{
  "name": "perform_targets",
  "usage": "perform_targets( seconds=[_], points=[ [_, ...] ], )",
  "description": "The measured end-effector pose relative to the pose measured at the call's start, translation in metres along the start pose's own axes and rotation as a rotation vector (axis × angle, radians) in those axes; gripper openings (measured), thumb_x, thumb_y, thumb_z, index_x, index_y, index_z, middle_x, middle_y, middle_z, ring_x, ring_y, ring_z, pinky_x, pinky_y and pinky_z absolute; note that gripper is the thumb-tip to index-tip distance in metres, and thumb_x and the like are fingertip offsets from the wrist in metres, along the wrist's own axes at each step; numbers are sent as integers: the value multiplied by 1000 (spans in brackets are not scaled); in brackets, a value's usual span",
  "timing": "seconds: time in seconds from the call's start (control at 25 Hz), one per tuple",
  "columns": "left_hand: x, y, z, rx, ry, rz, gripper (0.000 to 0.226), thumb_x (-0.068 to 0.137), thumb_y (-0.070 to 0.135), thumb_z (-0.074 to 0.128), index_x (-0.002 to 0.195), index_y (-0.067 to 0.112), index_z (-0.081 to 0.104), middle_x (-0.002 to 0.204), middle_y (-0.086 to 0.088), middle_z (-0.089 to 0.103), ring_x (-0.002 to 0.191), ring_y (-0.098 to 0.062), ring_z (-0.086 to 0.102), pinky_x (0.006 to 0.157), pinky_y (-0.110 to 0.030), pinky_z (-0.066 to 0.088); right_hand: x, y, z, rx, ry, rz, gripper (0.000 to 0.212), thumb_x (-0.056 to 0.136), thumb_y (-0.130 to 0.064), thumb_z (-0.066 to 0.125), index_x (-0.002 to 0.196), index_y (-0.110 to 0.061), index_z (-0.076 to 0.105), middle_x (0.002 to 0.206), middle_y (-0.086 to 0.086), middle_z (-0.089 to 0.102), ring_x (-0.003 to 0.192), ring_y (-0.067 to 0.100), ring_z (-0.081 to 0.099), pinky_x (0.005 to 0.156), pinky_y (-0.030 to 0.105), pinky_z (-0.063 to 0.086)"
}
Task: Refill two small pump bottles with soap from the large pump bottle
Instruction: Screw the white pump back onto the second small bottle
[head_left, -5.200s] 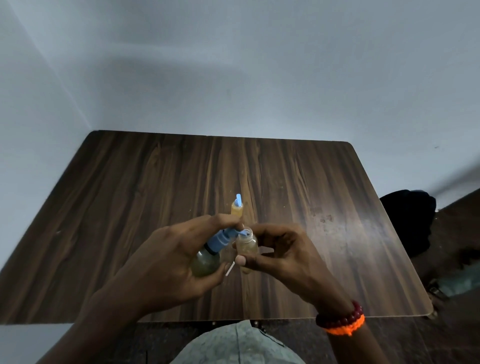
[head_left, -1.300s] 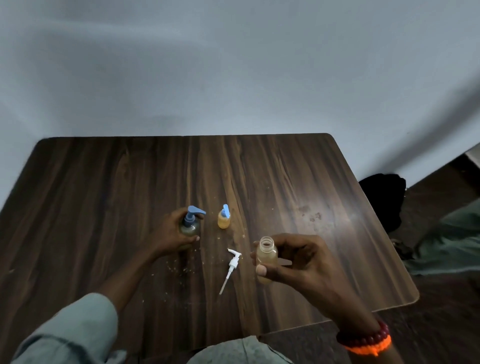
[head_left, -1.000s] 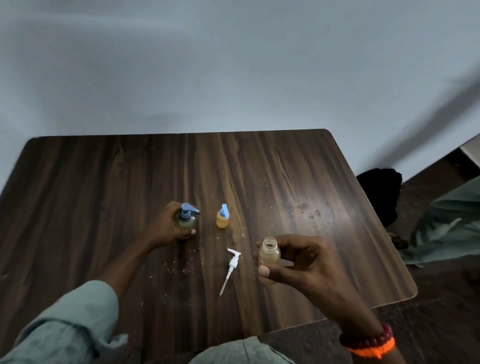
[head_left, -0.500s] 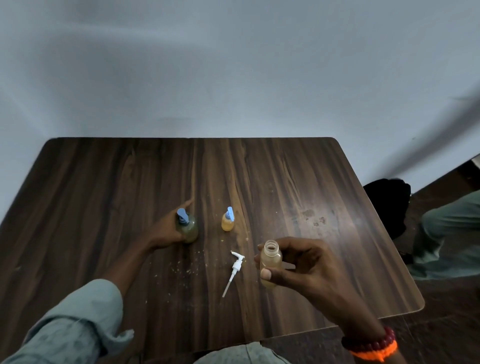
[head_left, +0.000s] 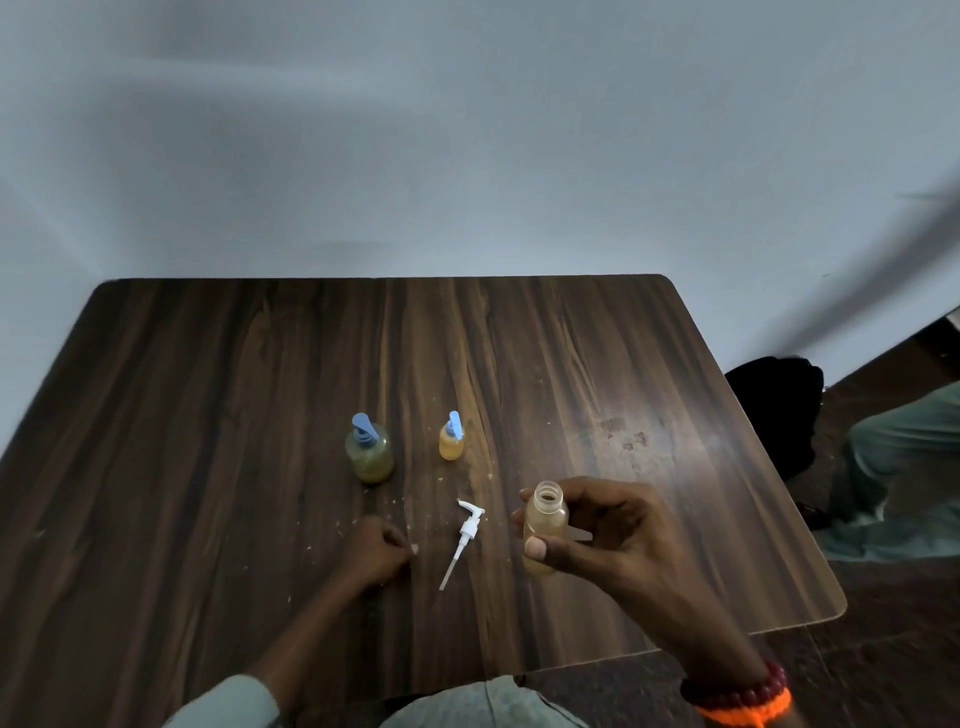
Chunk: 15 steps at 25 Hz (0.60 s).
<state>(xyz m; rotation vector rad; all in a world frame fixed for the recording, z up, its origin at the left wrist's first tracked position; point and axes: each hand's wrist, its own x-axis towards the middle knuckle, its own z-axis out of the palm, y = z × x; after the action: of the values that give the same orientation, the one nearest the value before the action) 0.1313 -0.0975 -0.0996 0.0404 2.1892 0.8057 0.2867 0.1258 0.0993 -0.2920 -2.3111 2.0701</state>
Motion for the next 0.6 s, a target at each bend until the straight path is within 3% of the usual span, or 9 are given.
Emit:
perform_targets(
  seconds=[0.16,0.28,0.4,0.56,0.6],
  points=[
    [7,35,42,11,139,108,35,81,45,85,76,15,68,73,2,65,73,-17,64,67,-31,47,-3,2,-1,-4,-1,10,32,74,-32,87,105,-26,82,112,3,82,107,23,78,84,45,68],
    [15,57,70,-48,198,130,34,86,37,82,97,7,70,100,-13,72,99,-29,70,84,-38,53,-6,2,-5,1,-3,4,30,76,-29,87,105,-25,82,112,4,82,109,22,78,85,44,67],
    [21,64,86,56,293,142,26,96,32,71,109,9,73,118,-11,76,113,-29,69,94,-36,53,-10,3,-8,-5,4,-5,29,78,-28,87,106,-23,81,111,3,82,110,21,77,87,43,67],
    [17,56,84,58,264,176,8,99,21,67,95,14,69,117,-11,76,111,-27,69,92,-36,52,-11,5,-10,-8,28,-5,31,76,-30,87,106,-24,82,111,3,82,110,21,77,88,47,67],
    [13,53,79,26,244,184,14,99,18,69,86,18,62,116,-12,75,111,-28,69,89,-35,50,-10,6,-11,-3,32,-4,31,76,-30,88,106,-24,82,111,3,82,109,21,77,88,49,67]
  ],
)
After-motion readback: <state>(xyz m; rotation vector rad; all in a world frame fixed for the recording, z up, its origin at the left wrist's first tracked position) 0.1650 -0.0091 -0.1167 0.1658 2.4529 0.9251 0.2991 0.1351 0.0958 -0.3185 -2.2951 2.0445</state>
